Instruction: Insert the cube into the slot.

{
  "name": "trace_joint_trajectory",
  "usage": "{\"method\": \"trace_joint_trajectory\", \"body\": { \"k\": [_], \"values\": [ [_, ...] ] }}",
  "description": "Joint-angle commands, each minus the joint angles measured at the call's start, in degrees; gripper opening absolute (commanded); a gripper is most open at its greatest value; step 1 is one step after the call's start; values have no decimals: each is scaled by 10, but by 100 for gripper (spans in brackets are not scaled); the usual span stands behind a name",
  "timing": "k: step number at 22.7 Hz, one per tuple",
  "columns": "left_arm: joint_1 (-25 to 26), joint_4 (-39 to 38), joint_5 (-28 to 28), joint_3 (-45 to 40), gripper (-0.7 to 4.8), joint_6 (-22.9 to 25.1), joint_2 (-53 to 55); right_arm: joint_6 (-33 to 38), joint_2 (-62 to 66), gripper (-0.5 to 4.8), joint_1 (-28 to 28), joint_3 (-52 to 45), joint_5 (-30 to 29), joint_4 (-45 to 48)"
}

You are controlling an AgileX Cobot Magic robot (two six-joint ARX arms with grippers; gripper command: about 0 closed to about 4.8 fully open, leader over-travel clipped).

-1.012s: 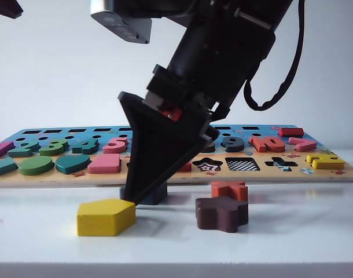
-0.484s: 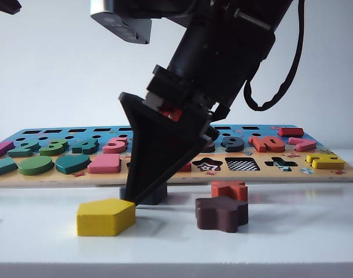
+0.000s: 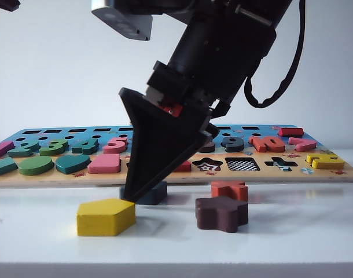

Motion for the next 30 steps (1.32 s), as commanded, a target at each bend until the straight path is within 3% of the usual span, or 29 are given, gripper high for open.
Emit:
{"method": "trace_joint_trajectory", "body": {
  "k": [1, 11, 13, 17, 30],
  "values": [
    [0, 6, 3, 2, 17, 2, -1, 0, -3, 260, 0, 1, 2, 3],
    [0, 6, 3, 2, 17, 2, -1, 0, -3, 247, 0, 1, 15, -1],
    [0, 6, 3, 2, 17, 2, -1, 0, -3, 202, 0, 1, 15, -1],
    [0, 6, 3, 2, 17, 2, -1, 0, -3, 165, 0, 1, 14, -1],
    [0, 6, 3, 2, 17, 2, -1, -25, -62, 151, 0, 19, 17, -19]
  ]
}}
